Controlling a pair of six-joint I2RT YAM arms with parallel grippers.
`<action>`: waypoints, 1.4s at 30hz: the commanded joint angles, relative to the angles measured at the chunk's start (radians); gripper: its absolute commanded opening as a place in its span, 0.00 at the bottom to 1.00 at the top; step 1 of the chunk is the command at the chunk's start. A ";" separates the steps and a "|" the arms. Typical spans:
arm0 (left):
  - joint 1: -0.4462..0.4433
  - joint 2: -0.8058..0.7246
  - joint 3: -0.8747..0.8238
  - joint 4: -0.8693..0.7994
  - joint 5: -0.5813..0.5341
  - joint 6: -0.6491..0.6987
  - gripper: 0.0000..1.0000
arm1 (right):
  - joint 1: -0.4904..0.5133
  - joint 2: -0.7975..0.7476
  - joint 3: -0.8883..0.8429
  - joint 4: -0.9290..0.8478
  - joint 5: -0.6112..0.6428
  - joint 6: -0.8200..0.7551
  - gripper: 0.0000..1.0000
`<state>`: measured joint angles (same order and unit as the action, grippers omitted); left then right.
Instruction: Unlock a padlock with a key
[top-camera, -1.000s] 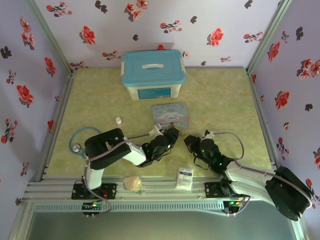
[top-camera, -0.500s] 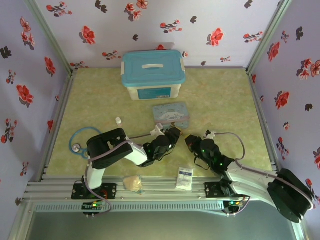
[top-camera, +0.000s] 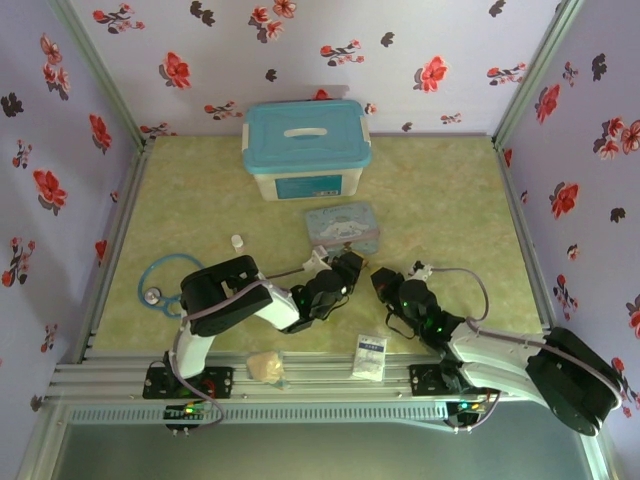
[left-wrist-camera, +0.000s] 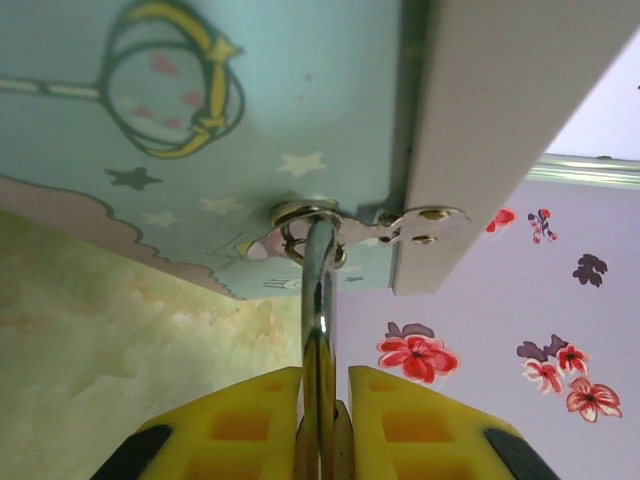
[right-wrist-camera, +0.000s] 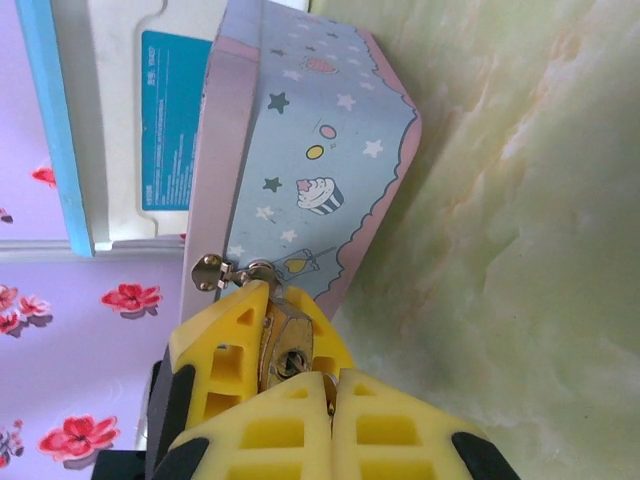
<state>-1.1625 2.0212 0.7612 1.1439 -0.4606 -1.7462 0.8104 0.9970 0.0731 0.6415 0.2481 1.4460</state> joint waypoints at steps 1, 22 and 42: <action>-0.037 0.003 0.026 0.068 0.081 -0.009 0.00 | 0.013 -0.004 0.005 0.134 0.013 0.034 0.00; -0.039 0.010 0.037 0.121 0.119 -0.050 0.00 | -0.074 0.044 0.021 0.193 -0.126 -0.041 0.00; -0.039 0.019 0.030 0.146 0.137 -0.072 0.00 | -0.210 0.003 0.130 -0.104 -0.332 -0.311 0.00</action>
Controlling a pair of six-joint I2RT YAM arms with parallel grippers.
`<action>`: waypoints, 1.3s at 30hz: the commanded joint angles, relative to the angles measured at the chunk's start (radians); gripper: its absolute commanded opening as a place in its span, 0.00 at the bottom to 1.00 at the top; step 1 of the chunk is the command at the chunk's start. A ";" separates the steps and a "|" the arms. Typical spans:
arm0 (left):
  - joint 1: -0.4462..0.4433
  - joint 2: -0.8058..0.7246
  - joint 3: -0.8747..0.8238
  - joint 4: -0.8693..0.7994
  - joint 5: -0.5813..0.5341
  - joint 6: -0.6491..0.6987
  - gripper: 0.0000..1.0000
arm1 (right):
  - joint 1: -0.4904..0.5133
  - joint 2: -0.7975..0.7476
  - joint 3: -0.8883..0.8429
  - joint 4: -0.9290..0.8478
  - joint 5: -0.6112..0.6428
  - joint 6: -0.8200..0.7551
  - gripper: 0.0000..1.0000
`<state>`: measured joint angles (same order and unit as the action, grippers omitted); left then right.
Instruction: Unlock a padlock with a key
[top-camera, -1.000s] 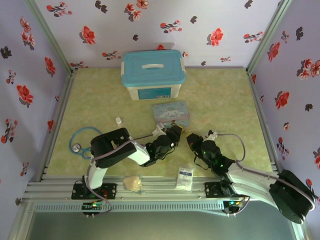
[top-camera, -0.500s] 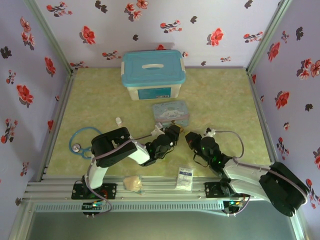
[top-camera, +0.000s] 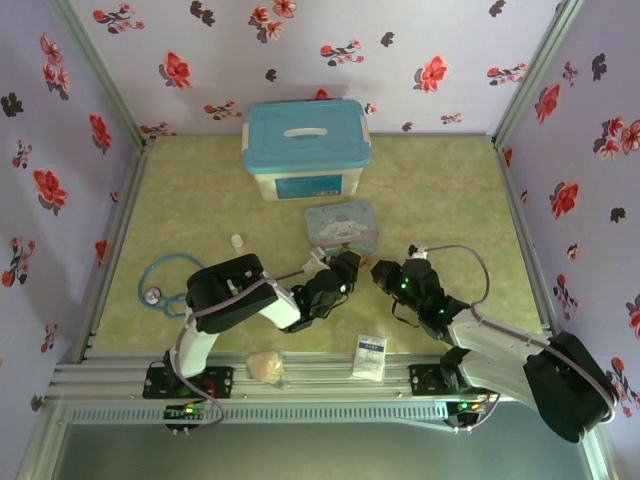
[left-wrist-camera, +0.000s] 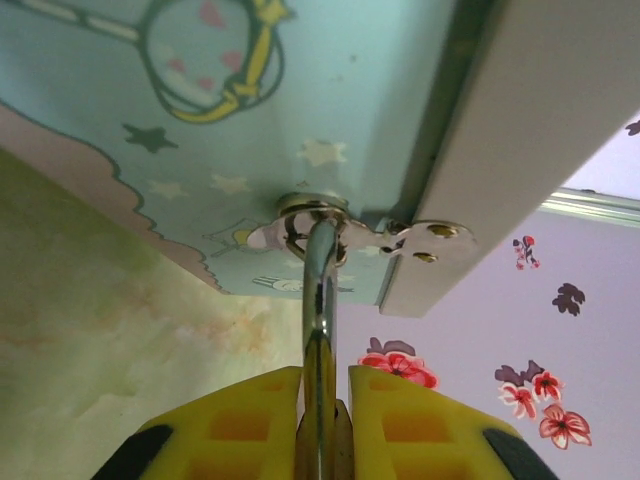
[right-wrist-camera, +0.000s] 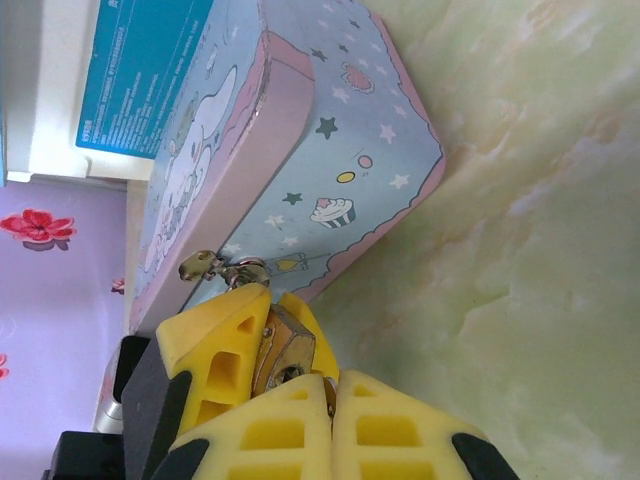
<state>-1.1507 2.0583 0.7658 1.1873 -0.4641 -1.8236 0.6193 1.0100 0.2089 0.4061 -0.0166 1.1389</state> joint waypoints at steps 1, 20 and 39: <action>-0.050 -0.019 0.023 0.103 0.138 0.006 0.00 | -0.028 -0.013 -0.015 0.154 -0.072 0.021 0.00; -0.050 -0.024 0.032 0.115 0.141 0.002 0.00 | 0.033 -0.256 -0.072 0.005 0.125 0.212 0.00; -0.050 -0.017 0.049 0.107 0.115 0.000 0.00 | 0.292 -0.078 -0.022 0.106 0.521 0.141 0.00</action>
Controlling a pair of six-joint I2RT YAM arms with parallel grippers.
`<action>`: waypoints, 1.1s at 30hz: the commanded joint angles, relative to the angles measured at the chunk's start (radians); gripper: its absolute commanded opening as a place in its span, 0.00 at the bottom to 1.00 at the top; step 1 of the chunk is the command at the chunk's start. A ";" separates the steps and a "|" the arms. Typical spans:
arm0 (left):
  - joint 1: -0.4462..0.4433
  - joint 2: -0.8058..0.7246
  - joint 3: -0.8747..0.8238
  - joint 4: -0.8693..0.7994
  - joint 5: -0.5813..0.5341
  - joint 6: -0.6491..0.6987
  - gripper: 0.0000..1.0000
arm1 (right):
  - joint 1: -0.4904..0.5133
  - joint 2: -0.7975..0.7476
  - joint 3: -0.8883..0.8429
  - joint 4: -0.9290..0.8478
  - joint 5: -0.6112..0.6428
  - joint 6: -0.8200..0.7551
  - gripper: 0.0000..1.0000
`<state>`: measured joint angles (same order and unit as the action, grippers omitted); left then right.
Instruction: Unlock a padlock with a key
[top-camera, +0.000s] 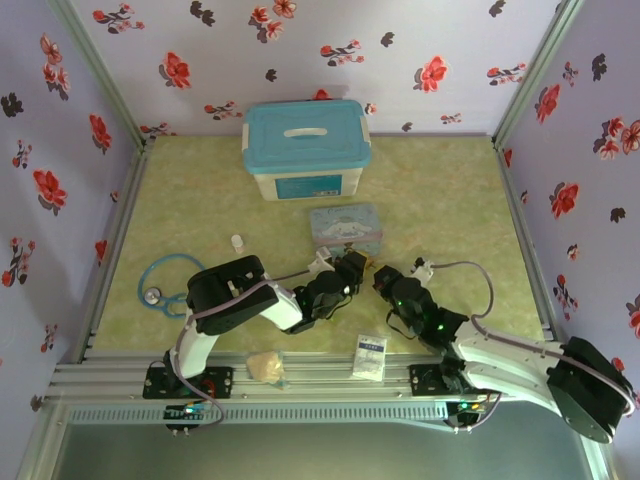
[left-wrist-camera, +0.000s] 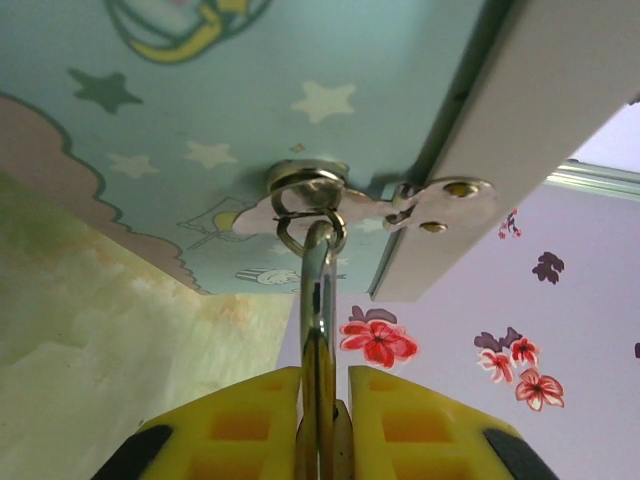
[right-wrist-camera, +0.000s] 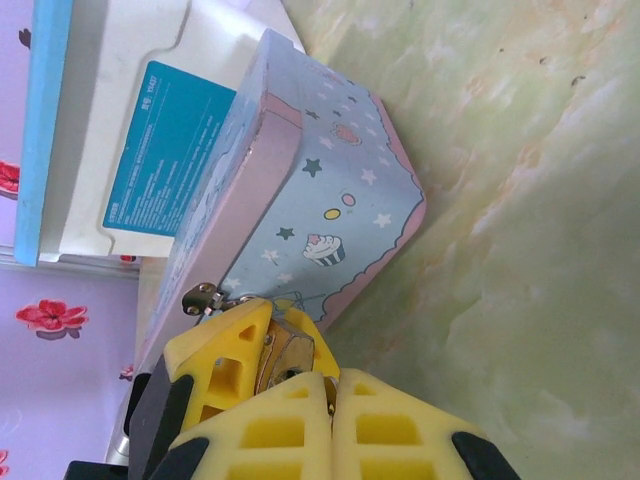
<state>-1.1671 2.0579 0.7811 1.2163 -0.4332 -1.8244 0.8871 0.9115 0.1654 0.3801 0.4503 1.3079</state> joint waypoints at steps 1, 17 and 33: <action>-0.033 -0.015 0.035 0.078 0.086 0.000 0.00 | 0.029 0.026 0.025 0.128 0.060 -0.027 0.00; -0.033 -0.005 0.038 0.084 0.098 -0.015 0.00 | 0.023 0.144 0.050 0.222 -0.077 -0.084 0.00; -0.027 -0.005 0.055 0.080 0.106 0.020 0.00 | -0.091 0.031 0.031 0.123 -0.320 -0.065 0.00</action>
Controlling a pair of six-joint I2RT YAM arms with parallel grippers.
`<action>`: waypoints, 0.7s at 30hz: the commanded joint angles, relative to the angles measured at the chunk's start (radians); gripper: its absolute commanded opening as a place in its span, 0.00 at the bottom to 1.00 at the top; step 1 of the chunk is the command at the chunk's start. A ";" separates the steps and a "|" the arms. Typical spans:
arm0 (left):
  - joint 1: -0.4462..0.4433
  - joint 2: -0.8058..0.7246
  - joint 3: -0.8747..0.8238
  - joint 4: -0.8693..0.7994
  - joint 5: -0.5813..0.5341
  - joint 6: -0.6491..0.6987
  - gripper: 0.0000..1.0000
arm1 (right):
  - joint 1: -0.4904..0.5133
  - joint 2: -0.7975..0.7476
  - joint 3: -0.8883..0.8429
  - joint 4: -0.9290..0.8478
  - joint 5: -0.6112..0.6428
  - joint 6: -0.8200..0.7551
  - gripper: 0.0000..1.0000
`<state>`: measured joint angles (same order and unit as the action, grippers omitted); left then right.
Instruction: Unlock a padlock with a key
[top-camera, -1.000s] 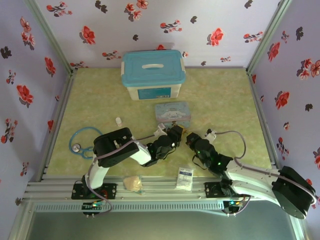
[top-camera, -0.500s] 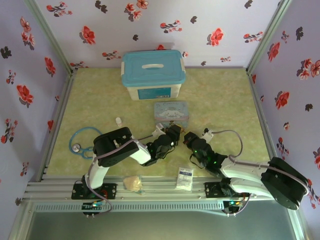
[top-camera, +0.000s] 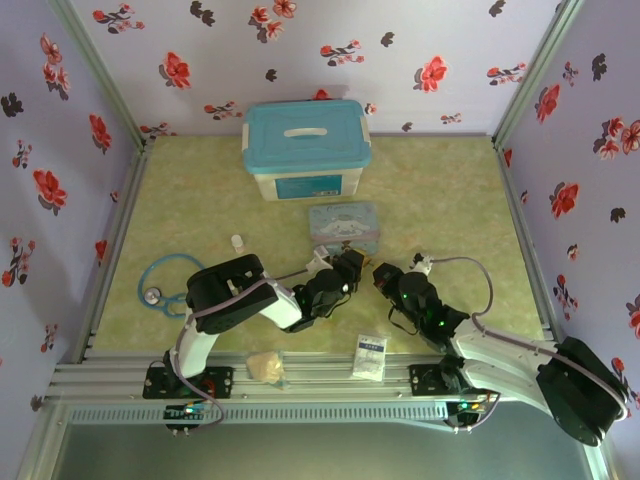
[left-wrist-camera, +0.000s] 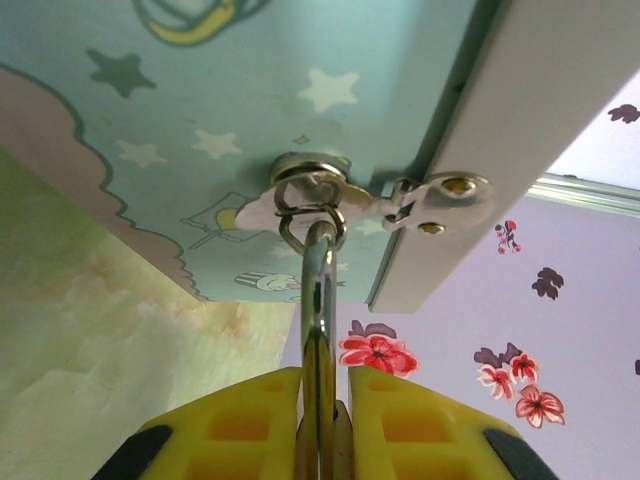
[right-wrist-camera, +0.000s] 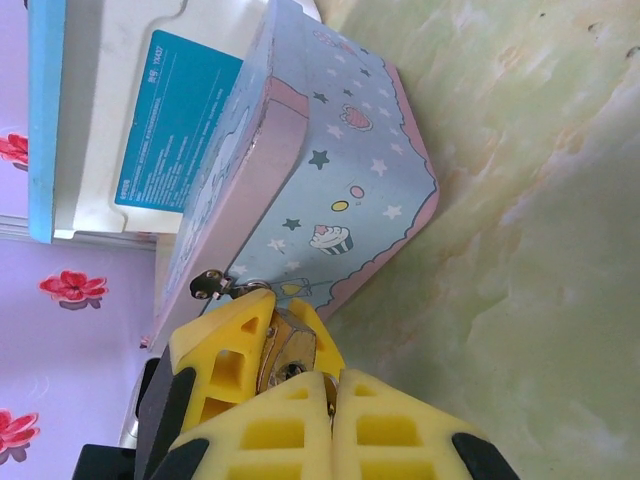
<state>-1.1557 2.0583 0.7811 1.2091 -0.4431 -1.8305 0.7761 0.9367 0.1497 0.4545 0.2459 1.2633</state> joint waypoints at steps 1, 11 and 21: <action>-0.039 -0.004 0.055 0.086 0.117 0.028 0.00 | 0.020 0.010 0.057 0.031 -0.116 -0.031 0.00; -0.038 -0.006 0.044 0.086 0.122 0.030 0.00 | 0.032 -0.004 0.154 -0.164 -0.112 -0.147 0.00; -0.038 -0.017 0.046 0.094 0.127 0.023 0.00 | -0.033 0.064 0.033 0.119 -0.229 0.025 0.00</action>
<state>-1.1507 2.0586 0.7811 1.1725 -0.4564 -1.8301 0.7364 0.9916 0.1913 0.4122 0.1589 1.2282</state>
